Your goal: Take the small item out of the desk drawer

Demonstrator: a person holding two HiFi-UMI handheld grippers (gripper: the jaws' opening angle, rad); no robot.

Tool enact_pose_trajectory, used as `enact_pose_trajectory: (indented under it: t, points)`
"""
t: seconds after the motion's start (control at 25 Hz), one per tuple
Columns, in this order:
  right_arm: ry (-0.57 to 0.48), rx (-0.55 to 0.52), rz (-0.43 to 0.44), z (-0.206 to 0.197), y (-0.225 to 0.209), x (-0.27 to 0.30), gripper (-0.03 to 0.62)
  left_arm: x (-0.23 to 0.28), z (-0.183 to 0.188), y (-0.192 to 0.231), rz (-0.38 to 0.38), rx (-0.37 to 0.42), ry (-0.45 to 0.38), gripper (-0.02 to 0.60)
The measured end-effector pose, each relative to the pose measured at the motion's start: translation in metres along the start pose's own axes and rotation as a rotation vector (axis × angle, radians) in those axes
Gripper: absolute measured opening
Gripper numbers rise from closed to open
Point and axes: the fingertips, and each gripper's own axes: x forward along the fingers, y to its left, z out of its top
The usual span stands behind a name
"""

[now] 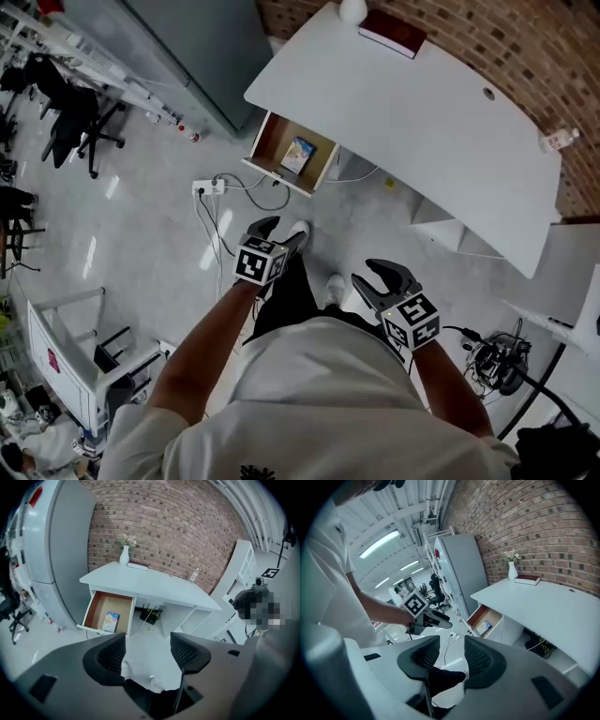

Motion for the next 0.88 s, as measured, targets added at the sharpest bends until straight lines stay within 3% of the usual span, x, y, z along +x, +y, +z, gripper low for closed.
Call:
enact_pose_trajectory:
  t: [0.36, 0.56, 0.88]
  points:
    - [0.045, 0.162, -0.136, 0.036, -0.065, 0.065, 0.184, 0.147, 0.062, 0.133, 0.042, 0.111, 0.120, 0.319]
    - [0.080, 0.170, -0.196, 0.045, -0.092, 0.115, 0.220, 0.223, 0.066, 0.198, 0.054, 0.118, 0.222, 0.333]
    - [0.174, 0.299, -0.212, 0.033, -0.103, 0.162, 0.227, 0.312, 0.051, 0.253, 0.054, 0.173, 0.353, 0.348]
